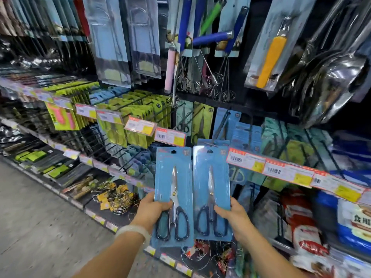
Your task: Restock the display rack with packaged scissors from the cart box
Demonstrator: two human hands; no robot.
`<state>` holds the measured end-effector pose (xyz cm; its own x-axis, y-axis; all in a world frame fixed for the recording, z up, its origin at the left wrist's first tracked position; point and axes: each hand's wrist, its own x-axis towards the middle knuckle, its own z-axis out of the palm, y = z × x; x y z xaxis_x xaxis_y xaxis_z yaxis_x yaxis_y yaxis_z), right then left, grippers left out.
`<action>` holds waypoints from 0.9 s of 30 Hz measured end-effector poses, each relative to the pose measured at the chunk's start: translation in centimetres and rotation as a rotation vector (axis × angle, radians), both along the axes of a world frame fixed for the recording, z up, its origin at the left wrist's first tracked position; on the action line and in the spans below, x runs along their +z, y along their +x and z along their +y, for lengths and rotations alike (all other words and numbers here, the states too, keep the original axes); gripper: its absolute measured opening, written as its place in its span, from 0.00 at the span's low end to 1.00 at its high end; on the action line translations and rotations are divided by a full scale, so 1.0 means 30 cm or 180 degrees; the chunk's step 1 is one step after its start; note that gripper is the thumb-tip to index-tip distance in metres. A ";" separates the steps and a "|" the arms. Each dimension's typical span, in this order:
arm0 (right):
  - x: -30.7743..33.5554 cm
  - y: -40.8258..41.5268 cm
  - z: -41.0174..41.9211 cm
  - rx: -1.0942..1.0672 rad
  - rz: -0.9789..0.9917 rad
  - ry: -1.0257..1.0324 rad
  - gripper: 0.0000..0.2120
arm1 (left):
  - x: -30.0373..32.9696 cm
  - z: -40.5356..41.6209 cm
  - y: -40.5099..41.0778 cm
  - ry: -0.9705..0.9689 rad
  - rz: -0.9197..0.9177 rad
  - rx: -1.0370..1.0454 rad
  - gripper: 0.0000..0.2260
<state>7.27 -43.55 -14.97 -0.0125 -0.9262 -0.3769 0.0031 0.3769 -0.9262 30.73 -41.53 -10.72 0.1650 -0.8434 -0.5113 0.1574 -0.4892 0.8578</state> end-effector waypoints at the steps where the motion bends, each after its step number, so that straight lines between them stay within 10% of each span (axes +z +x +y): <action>1: -0.002 0.000 -0.002 -0.0047 0.0003 0.0040 0.18 | -0.007 -0.015 0.011 0.0011 0.0008 -0.0078 0.14; 16: -0.013 0.127 -0.179 -0.0637 -0.0213 0.0449 0.19 | -0.081 -0.170 0.155 0.0046 -0.0007 -0.0508 0.11; 24: 0.012 0.163 -0.321 -0.0807 -0.0472 0.0794 0.60 | -0.081 -0.223 0.159 -0.0072 0.0066 -0.1033 0.18; 27: 0.046 0.168 -0.360 -0.1217 -0.0452 0.1063 0.45 | -0.087 -0.237 0.159 -0.0063 0.0047 -0.1121 0.16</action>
